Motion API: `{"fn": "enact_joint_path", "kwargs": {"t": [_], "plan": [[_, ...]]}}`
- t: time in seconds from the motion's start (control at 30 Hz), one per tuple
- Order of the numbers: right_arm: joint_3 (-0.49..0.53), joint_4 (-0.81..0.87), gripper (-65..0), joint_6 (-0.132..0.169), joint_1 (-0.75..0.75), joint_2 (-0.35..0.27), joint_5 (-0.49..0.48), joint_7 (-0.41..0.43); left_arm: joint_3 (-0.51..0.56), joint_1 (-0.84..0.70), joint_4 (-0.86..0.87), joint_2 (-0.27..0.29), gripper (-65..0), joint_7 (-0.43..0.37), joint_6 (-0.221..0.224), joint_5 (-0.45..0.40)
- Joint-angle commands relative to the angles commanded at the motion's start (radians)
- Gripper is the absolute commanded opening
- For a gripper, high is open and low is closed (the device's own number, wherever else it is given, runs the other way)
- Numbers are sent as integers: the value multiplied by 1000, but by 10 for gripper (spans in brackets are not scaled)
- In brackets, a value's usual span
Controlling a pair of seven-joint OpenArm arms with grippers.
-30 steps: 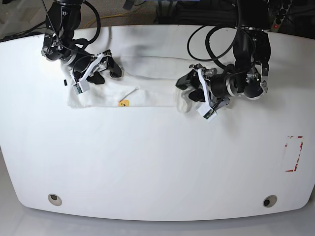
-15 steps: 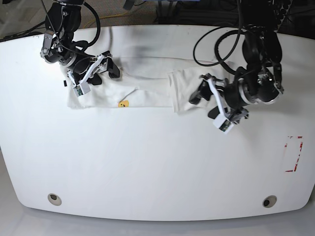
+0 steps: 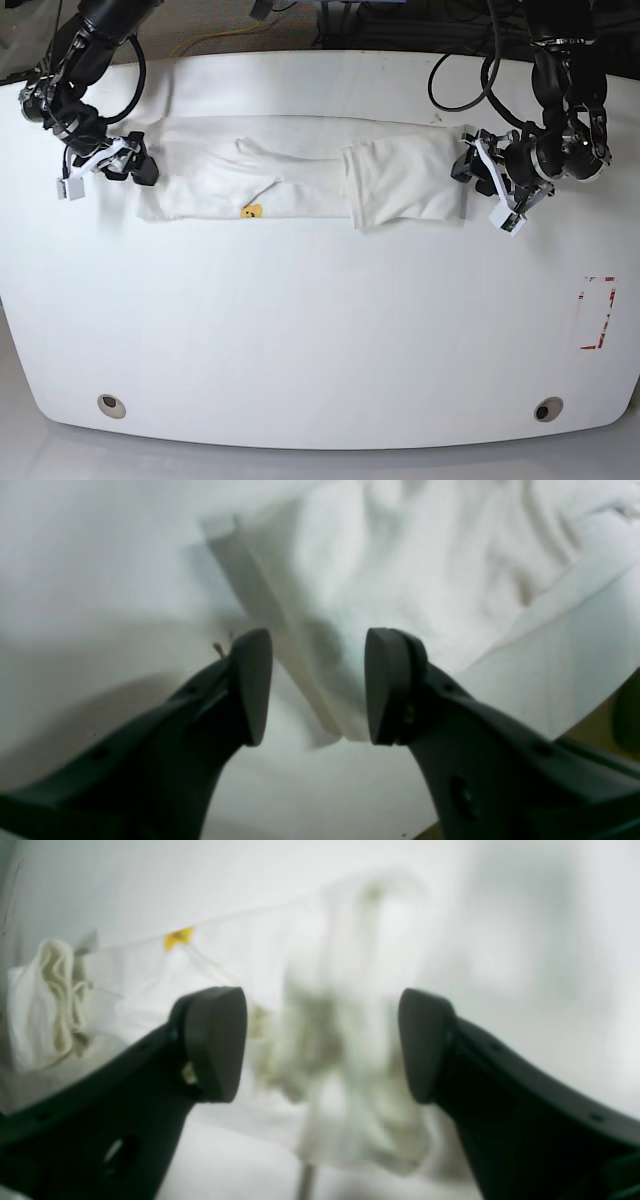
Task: Fold the T-shirt properly
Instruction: 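Grasp both ends of the folded strip with both grippers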
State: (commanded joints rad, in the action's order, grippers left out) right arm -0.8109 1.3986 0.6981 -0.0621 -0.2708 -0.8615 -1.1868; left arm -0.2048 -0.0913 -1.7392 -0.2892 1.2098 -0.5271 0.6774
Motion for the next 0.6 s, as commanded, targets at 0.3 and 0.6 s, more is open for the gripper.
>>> {"fn": "enact_joint_path", "kwargs": {"t": [0.3, 0.6], "plan": [[38, -6, -195, 0, -9, 84, 0, -2, 95, 0, 114, -29, -381, -140, 0, -2], [107, -6, -311, 0, -6, 141, 8, 34, 112, 2, 160, -32, -381, -140, 0, -2]]}}
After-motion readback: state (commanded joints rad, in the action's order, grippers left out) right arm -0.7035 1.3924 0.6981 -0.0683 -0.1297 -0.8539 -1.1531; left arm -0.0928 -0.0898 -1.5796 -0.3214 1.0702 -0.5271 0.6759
